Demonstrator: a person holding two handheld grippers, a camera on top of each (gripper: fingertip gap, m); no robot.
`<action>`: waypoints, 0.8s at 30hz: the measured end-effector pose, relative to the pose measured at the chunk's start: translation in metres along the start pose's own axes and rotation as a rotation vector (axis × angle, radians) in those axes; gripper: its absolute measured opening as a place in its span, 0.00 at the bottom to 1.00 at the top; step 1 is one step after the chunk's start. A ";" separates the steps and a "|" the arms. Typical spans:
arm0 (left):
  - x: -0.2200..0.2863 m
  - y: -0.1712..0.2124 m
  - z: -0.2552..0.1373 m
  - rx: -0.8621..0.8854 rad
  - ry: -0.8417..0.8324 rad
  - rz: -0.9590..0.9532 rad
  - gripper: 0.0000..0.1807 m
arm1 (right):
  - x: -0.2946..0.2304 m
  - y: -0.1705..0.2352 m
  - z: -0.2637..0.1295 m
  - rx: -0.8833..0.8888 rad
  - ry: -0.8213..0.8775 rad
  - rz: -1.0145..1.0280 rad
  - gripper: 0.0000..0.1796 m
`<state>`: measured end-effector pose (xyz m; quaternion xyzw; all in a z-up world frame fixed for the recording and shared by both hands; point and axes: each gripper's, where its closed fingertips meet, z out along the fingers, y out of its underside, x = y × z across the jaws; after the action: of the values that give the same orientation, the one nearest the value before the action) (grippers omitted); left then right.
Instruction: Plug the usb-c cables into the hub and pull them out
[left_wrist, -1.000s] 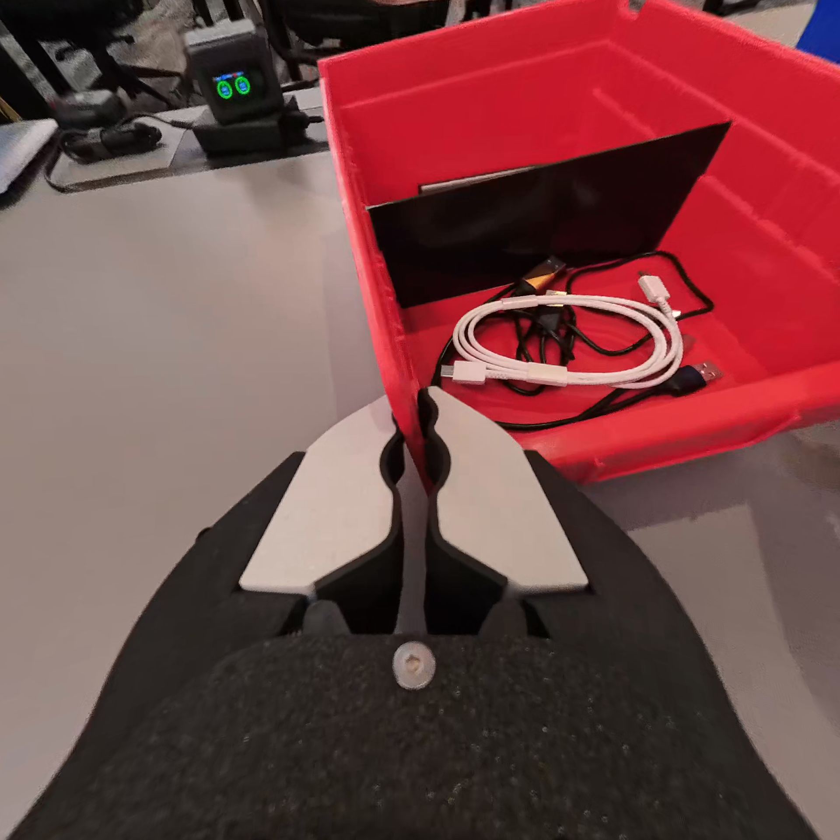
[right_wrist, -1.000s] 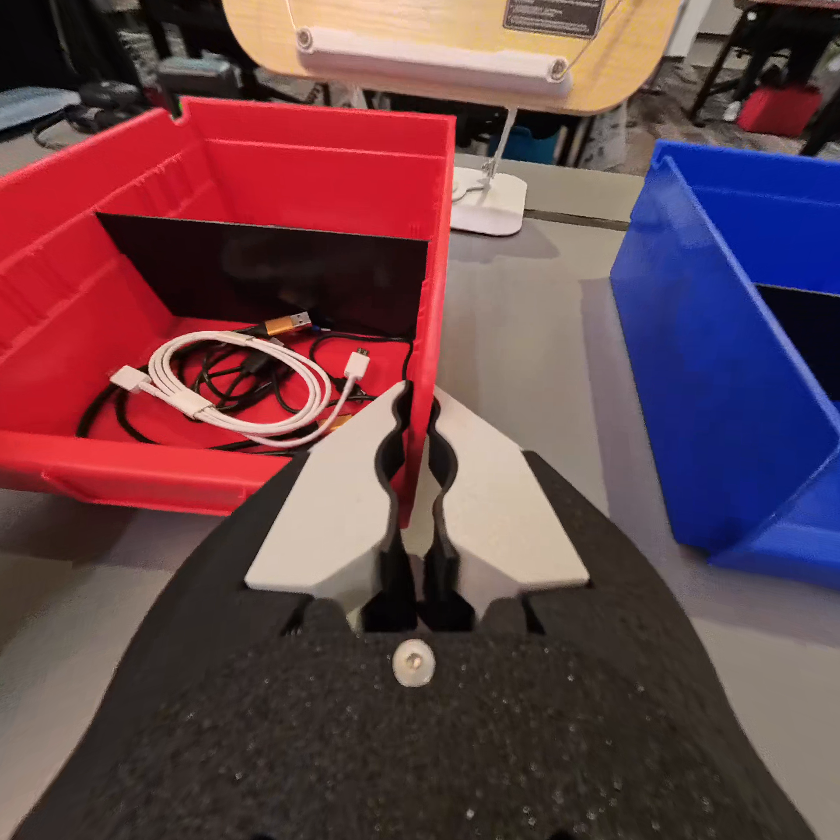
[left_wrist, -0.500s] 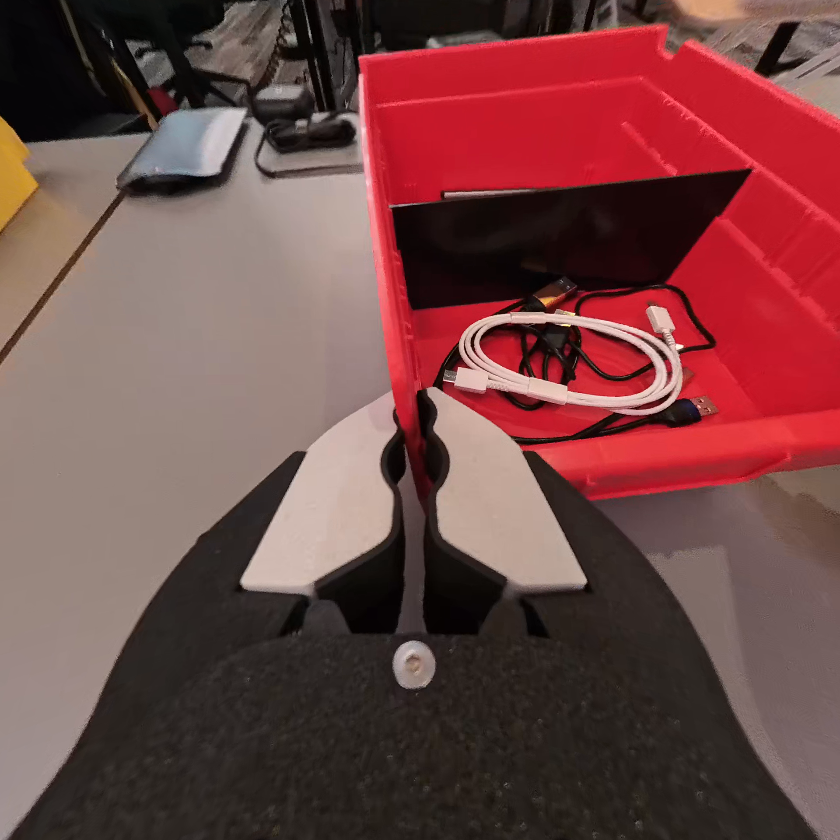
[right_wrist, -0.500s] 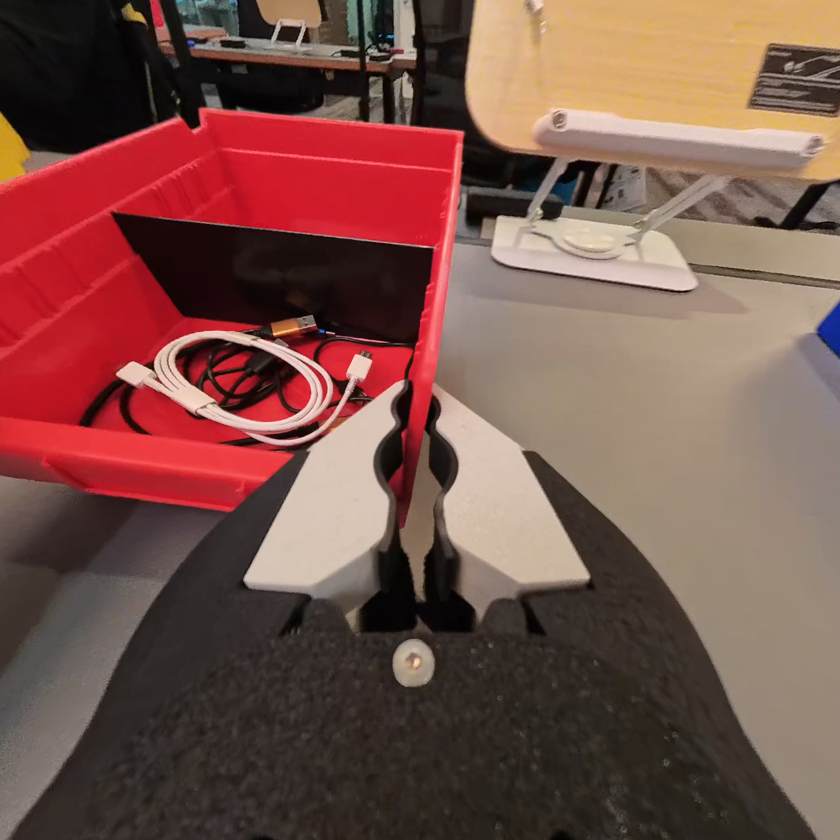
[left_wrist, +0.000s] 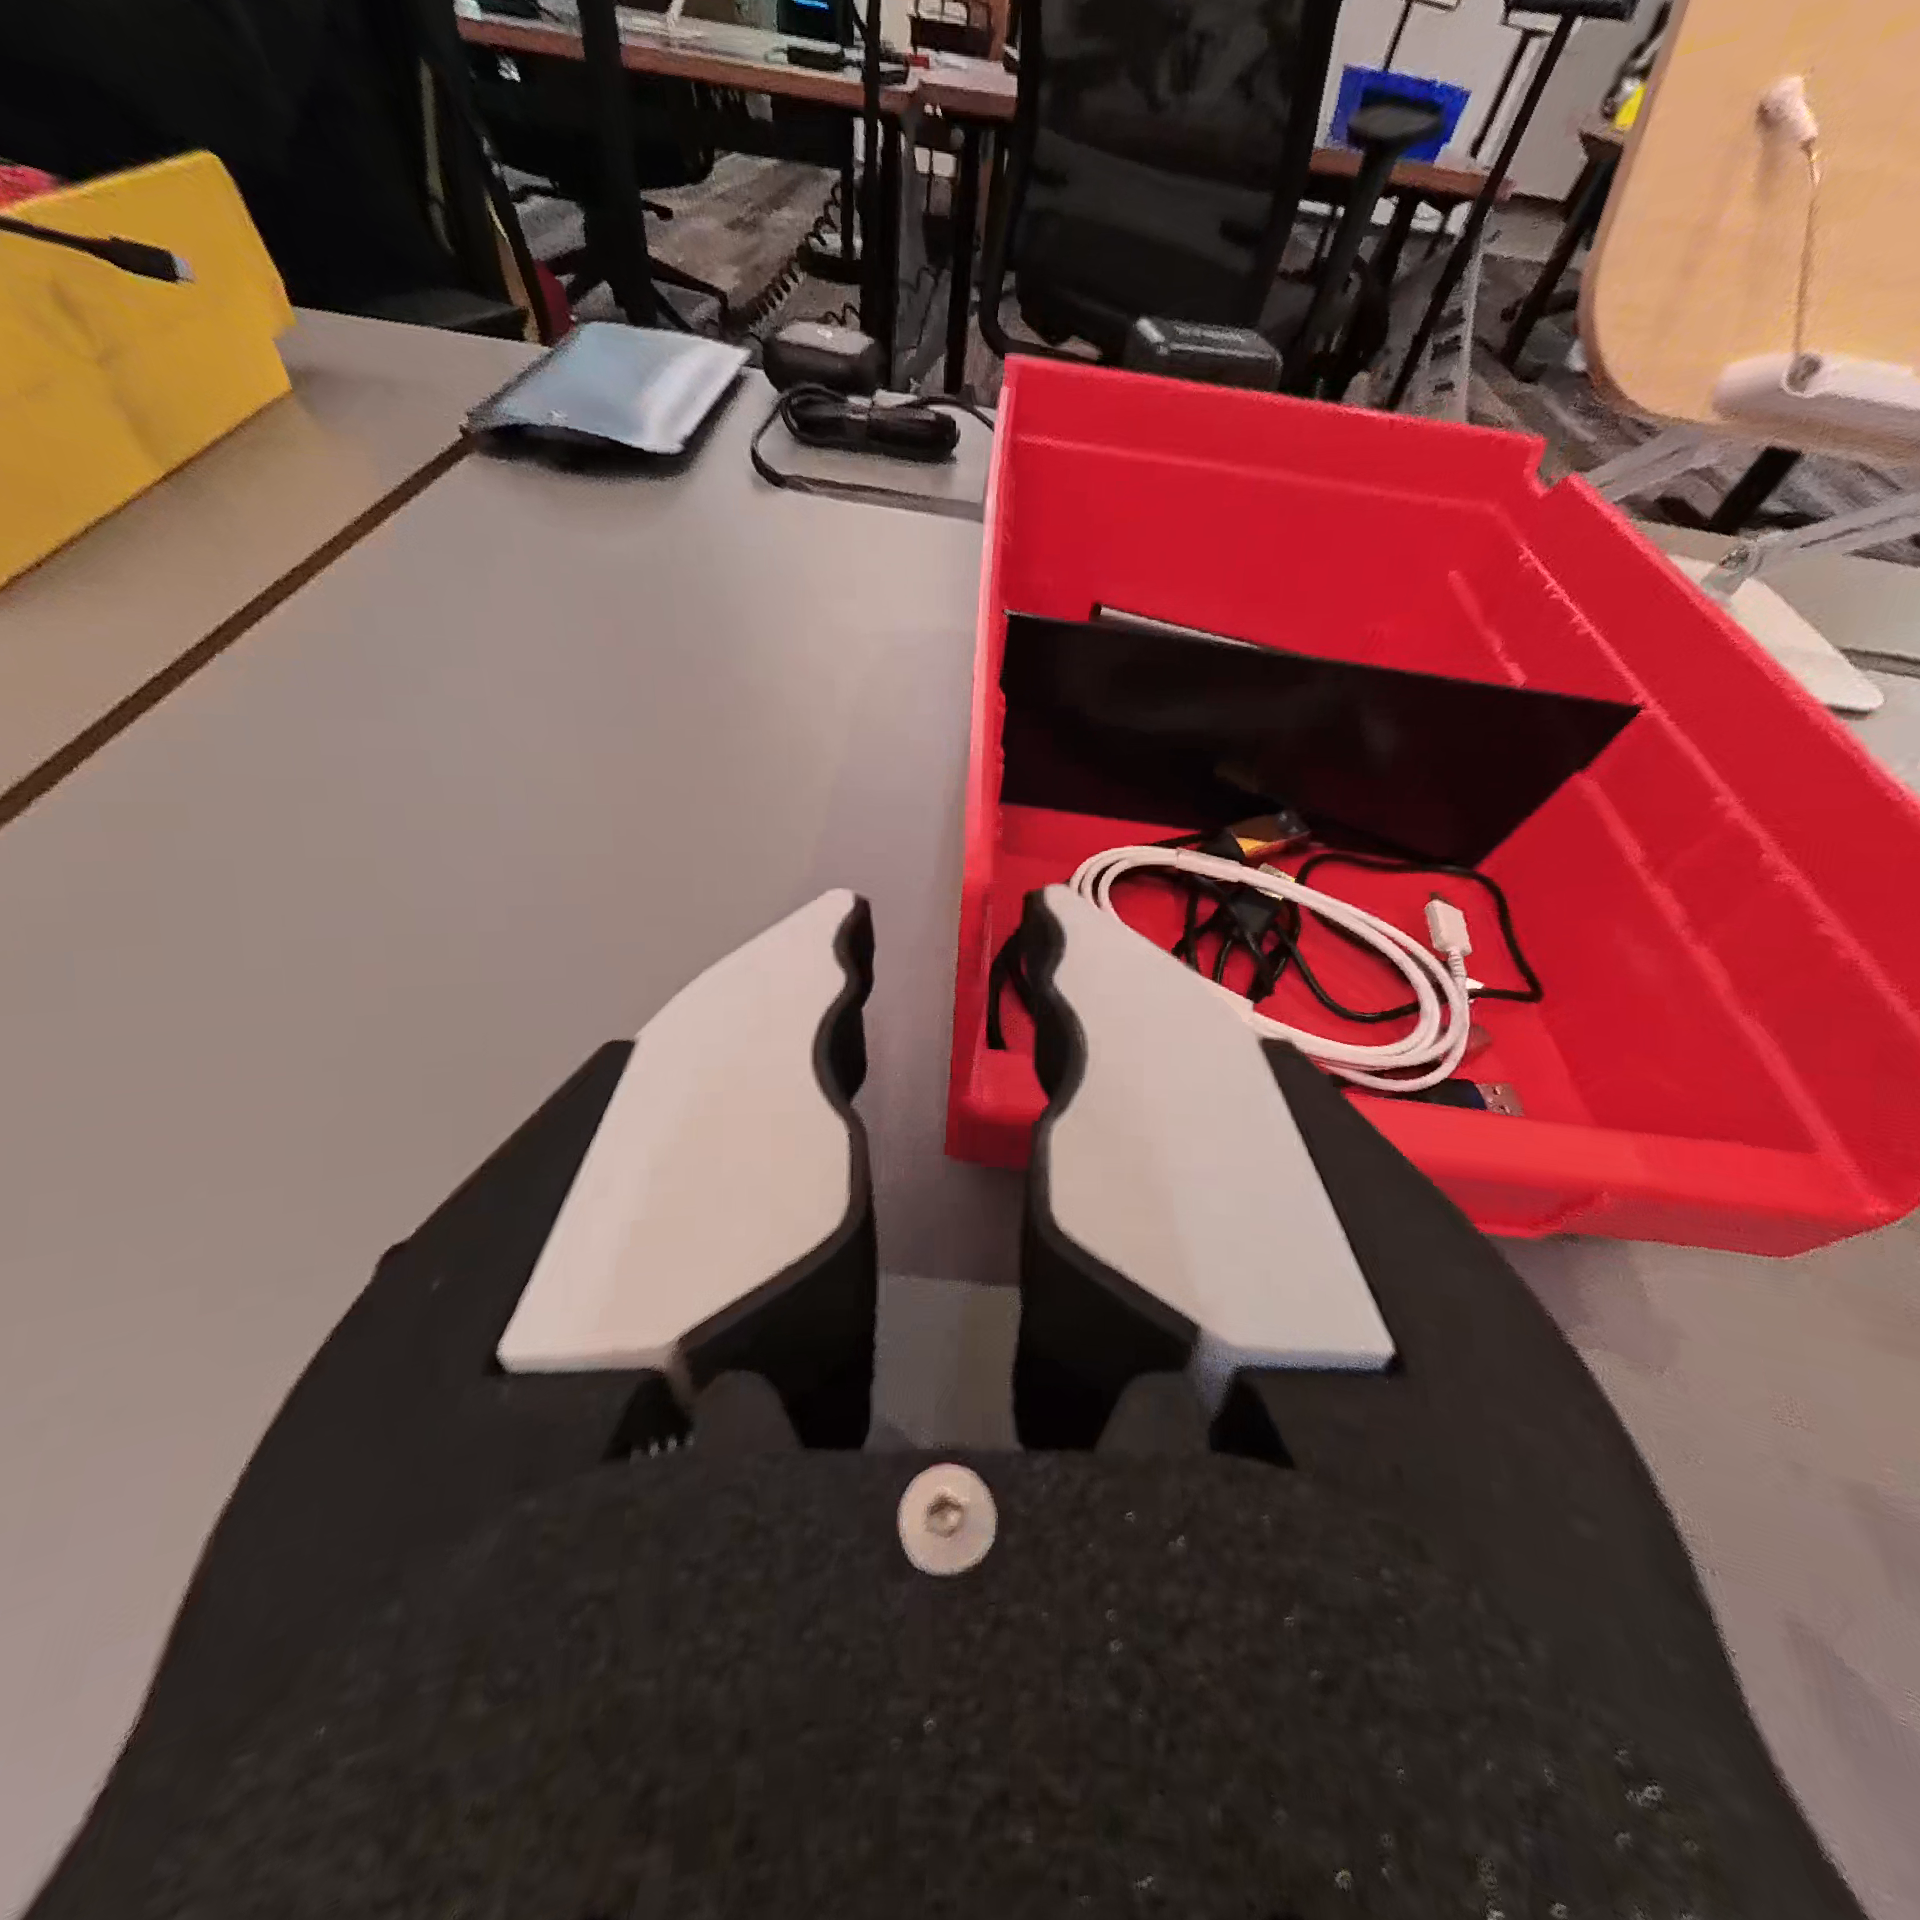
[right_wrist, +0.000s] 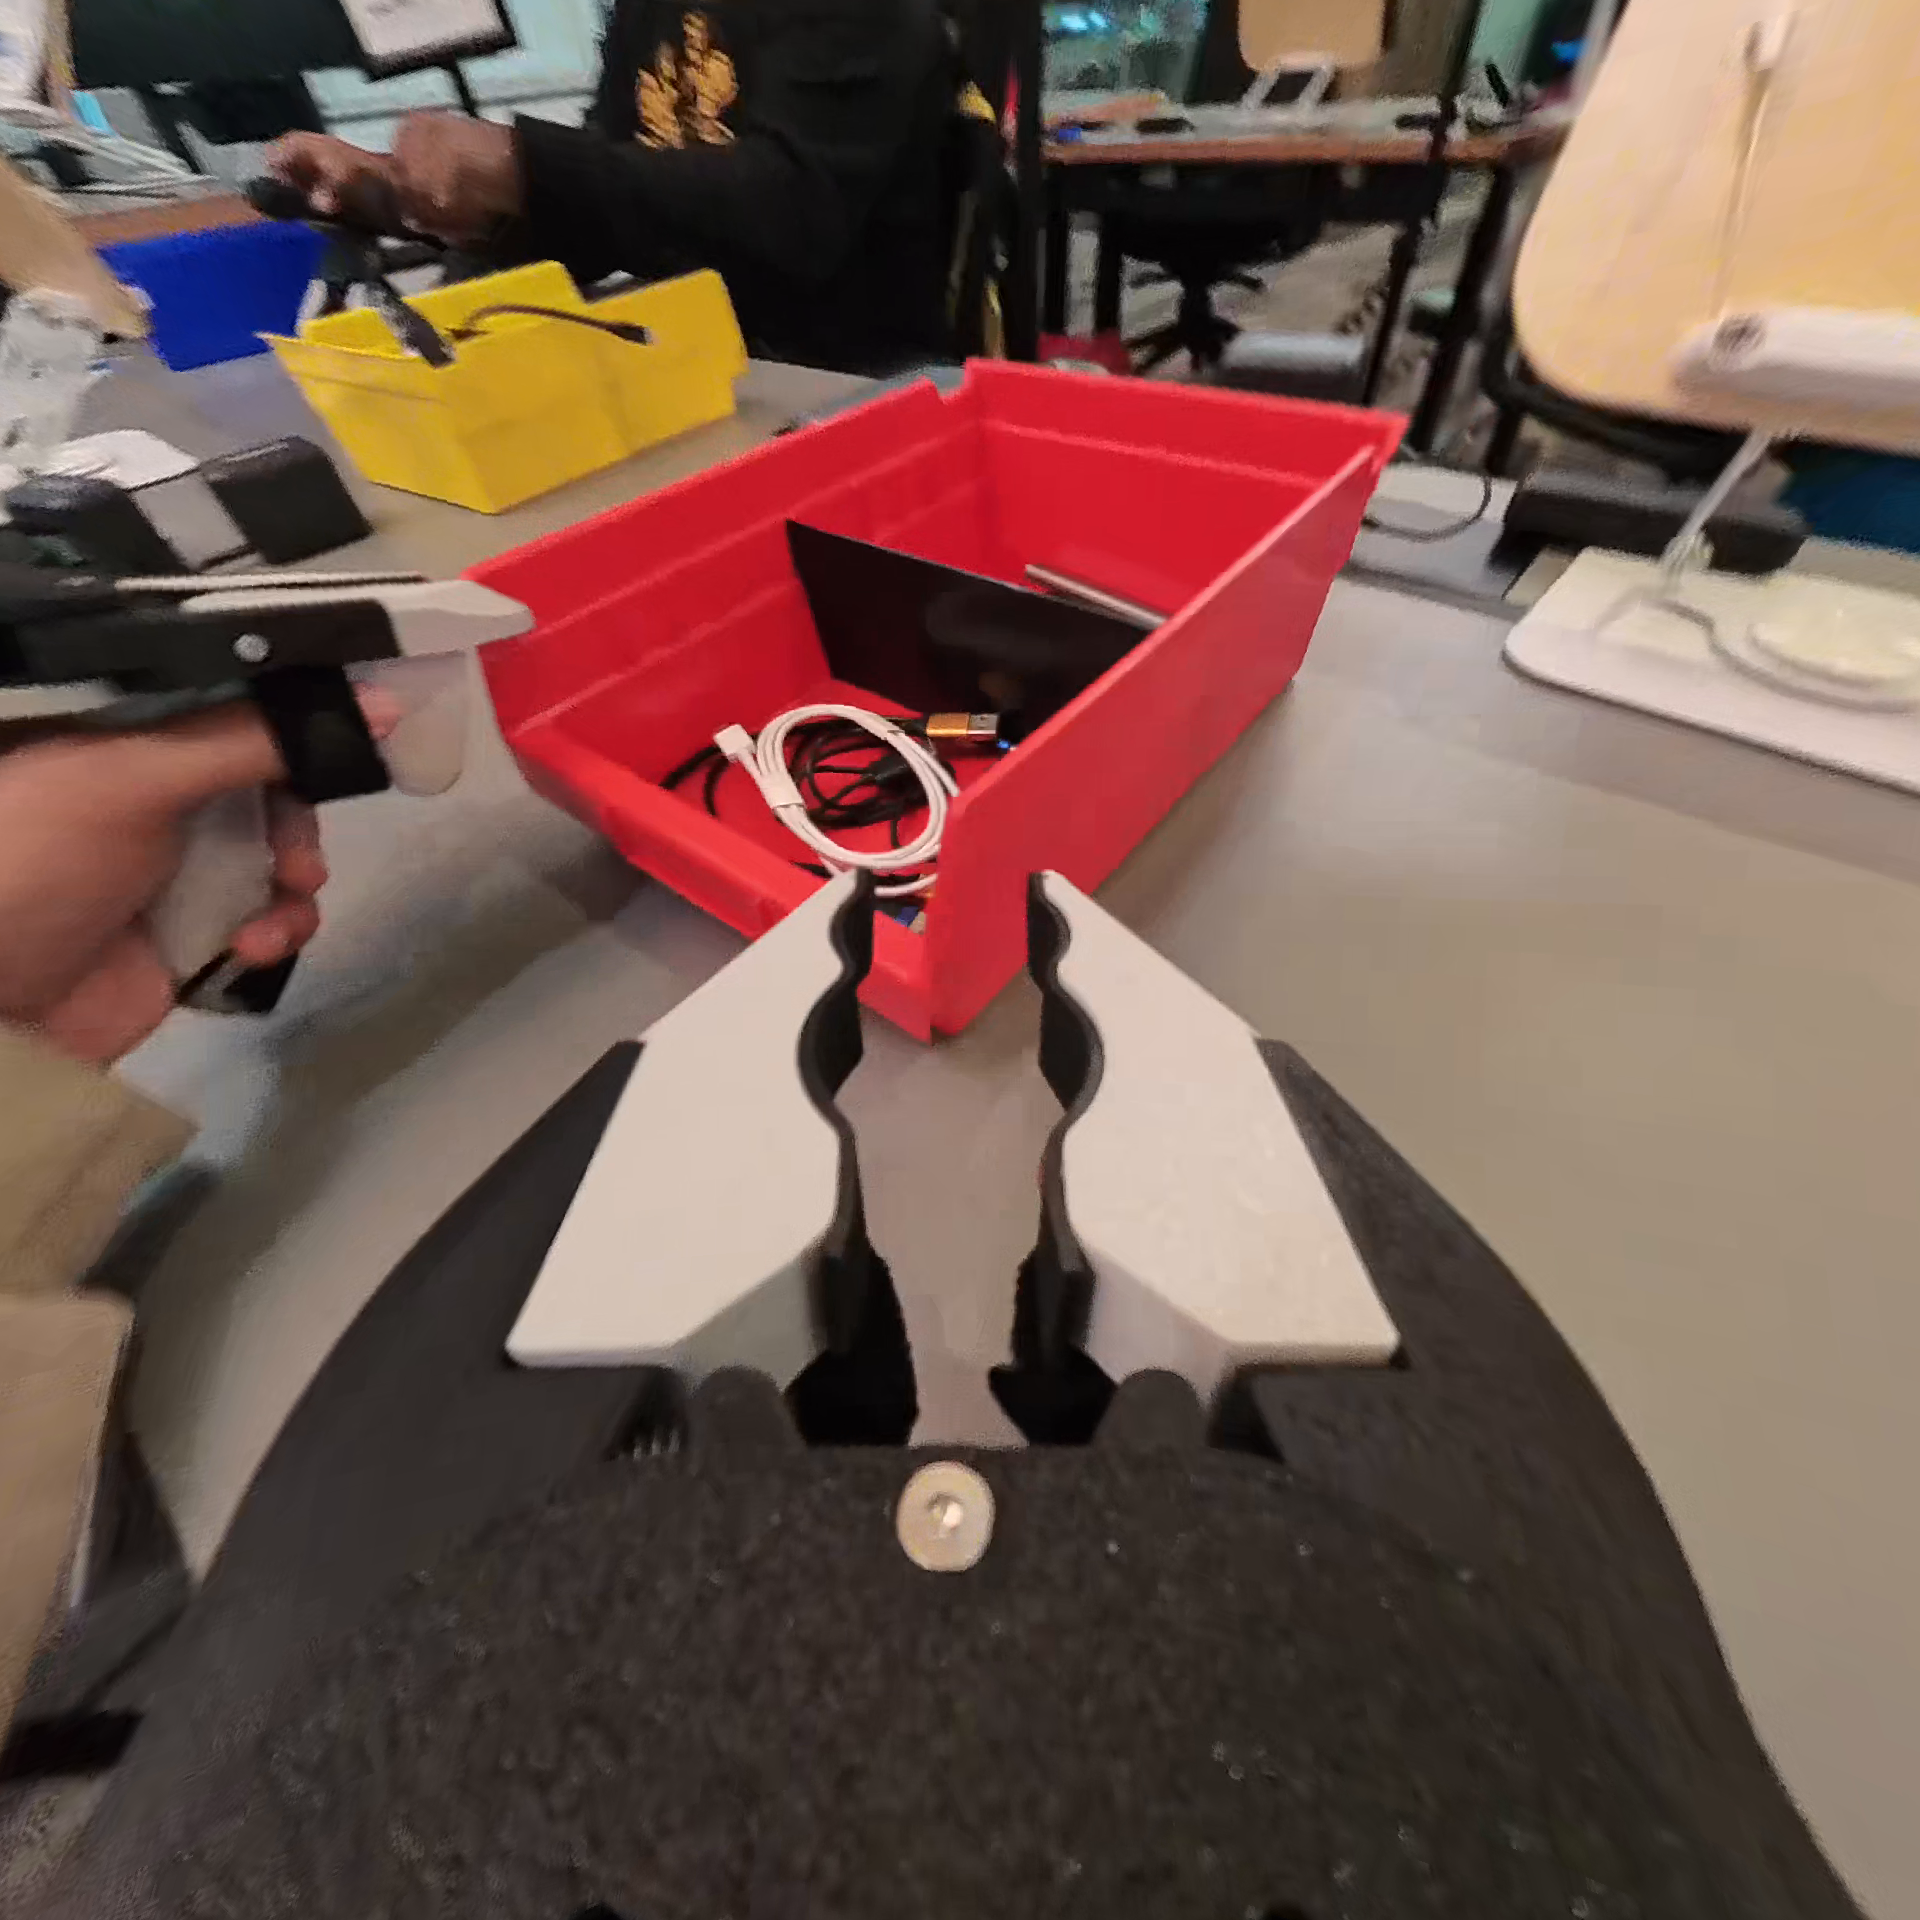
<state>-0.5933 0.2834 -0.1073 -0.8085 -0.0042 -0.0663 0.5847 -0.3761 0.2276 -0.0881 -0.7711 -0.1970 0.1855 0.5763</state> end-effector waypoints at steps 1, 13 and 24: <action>0.000 -0.002 -0.006 0.010 -0.013 -0.001 0.16 | 0.007 -0.003 -0.016 0.015 -0.016 -0.025 0.18; 0.098 0.045 -0.060 -0.059 0.132 0.186 0.26 | 0.268 0.047 -0.241 0.141 0.300 0.071 0.28; 0.104 0.043 -0.034 -0.090 0.189 0.065 0.22 | 0.372 0.081 -0.274 0.050 0.568 0.210 0.31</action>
<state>-0.4900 0.2302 -0.1253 -0.8238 0.0800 -0.1235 0.5475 0.0887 0.1758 -0.1147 -0.7940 0.0574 0.0260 0.6047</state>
